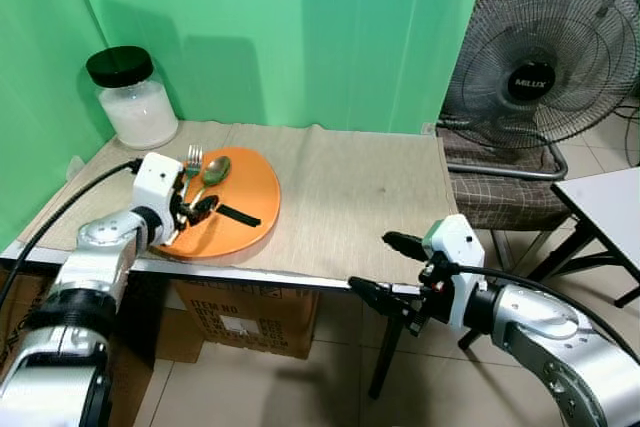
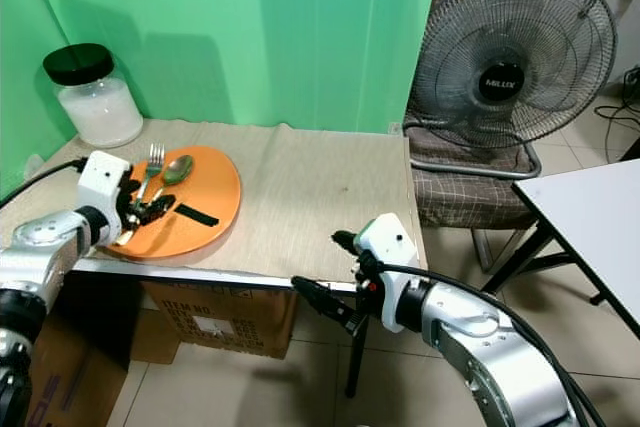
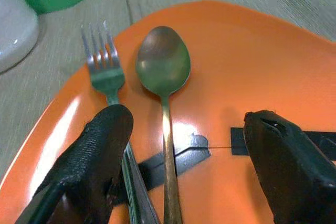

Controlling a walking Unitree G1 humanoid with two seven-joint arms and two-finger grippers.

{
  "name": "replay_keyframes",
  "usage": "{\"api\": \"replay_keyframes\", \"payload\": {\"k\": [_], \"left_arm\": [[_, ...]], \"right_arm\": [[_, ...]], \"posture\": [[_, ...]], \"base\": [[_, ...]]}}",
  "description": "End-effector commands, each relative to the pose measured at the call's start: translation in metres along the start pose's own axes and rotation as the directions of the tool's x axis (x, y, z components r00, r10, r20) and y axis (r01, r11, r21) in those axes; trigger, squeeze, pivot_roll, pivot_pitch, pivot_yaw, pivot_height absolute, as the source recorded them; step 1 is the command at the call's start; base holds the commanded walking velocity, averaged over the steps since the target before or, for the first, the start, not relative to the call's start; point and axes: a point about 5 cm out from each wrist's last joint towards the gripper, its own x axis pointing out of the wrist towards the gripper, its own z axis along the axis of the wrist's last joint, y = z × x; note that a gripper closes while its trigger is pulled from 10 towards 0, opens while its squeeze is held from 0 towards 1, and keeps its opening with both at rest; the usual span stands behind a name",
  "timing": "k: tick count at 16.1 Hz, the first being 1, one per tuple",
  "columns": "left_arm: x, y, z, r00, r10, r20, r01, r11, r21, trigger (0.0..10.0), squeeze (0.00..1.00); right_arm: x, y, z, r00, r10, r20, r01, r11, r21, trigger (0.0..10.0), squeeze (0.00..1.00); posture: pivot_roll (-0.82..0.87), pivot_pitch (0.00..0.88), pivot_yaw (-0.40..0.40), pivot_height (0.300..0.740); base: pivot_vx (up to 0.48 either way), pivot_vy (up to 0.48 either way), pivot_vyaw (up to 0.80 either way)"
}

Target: Setting the table

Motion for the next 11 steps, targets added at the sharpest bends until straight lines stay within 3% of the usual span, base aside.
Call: {"api": "replay_keyframes", "payload": {"k": [1, 5, 6, 7, 11], "left_arm": [[0.000, 0.004, 0.004, 1.000, -0.001, 0.004, 0.001, 0.999, 0.043, 10.0, 0.00], [0.003, 0.002, 0.001, 0.999, -0.024, -0.022, 0.025, 0.998, 0.063, 10.0, 0.00], [0.004, 0.002, -0.001, 0.999, -0.031, -0.035, 0.034, 0.997, 0.063, 4.4, 0.00], [0.004, 0.002, -0.001, 0.998, -0.054, -0.040, 0.056, 0.996, 0.069, 0.0, 0.00], [0.003, 0.003, -0.008, 0.991, -0.079, -0.111, 0.090, 0.990, 0.105, 0.0, 0.00]], "right_arm": [[-0.001, 0.003, 0.003, 1.000, 0.011, 0.010, -0.011, 1.000, -0.020, 10.0, 0.00], [-0.003, 0.005, 0.005, 1.000, 0.018, 0.011, -0.018, 1.000, -0.021, 10.0, 0.00], [-0.004, 0.006, 0.005, 0.999, 0.033, 0.010, -0.033, 0.999, -0.017, 10.0, 0.00], [-0.005, 0.009, 0.004, 0.999, 0.054, 0.003, -0.054, 0.998, -0.016, 10.0, 0.00], [-0.011, 0.014, -0.001, 0.988, 0.136, -0.076, -0.139, 0.990, -0.037, 10.0, 0.00]], "posture": [[-0.17, 0.000, 0.022, 0.740], [-0.18, 0.002, 0.029, 0.740], [-0.18, 0.003, 0.030, 0.740], [-0.18, 0.003, 0.032, 0.740], [-0.17, 0.005, 0.030, 0.740]], "base": [[0.000, 0.000, 0.00], [0.000, 0.000, 0.00], [0.000, 0.000, 0.00], [0.000, 0.000, 0.00], [0.000, 0.000, 0.00]]}}
